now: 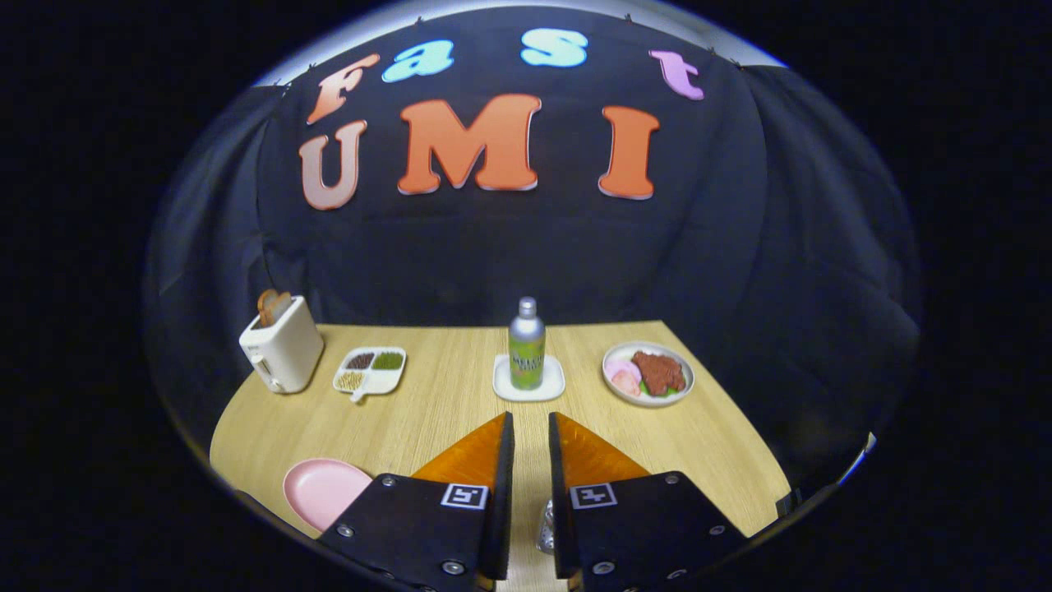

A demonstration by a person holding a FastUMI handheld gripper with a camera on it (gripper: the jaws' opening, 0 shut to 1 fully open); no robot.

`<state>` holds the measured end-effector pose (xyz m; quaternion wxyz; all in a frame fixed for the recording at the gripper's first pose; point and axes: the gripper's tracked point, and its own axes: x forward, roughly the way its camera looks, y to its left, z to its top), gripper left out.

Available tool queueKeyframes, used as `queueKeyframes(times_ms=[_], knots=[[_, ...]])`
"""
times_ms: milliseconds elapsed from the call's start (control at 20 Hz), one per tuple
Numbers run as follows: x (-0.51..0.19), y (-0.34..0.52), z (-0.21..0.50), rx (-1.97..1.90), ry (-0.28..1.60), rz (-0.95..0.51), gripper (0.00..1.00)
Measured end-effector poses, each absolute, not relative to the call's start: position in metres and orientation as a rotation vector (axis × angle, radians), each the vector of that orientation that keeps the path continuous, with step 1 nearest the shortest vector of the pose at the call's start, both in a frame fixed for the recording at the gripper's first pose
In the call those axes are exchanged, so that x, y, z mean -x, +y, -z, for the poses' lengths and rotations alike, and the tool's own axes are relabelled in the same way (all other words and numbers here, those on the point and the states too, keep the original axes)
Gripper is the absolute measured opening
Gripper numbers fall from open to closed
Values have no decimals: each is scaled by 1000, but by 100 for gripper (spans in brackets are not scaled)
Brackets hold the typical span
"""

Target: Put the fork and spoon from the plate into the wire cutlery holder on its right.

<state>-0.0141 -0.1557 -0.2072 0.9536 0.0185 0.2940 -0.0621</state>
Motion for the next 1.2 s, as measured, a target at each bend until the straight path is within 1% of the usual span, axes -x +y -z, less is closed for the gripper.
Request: queueKeyframes(times_ms=[100, 150, 200, 250, 350, 400, 550, 600, 650, 700, 900, 1100, 1200], knots=[[-1, -157, 171, -13, 493, 127, 25], [-9, -157, 153, -7, 443, 127, 27], [-17, -153, 139, -4, 407, 120, 31], [-23, -150, 127, -7, 377, 111, 33], [-30, -142, 107, -14, 331, 86, 40], [-33, -138, 99, -8, 318, 71, 46], [-42, -122, 79, 12, 272, 28, 54], [-45, -114, 73, 9, 263, 14, 59], [-47, -107, 68, 4, 250, -2, 62], [-49, -101, 64, 1, 242, -14, 69], [-62, -84, 52, -20, 202, -42, 86], [-68, -70, 39, -23, 159, -58, 96], [-69, -68, 38, -10, 148, -61, 97]])
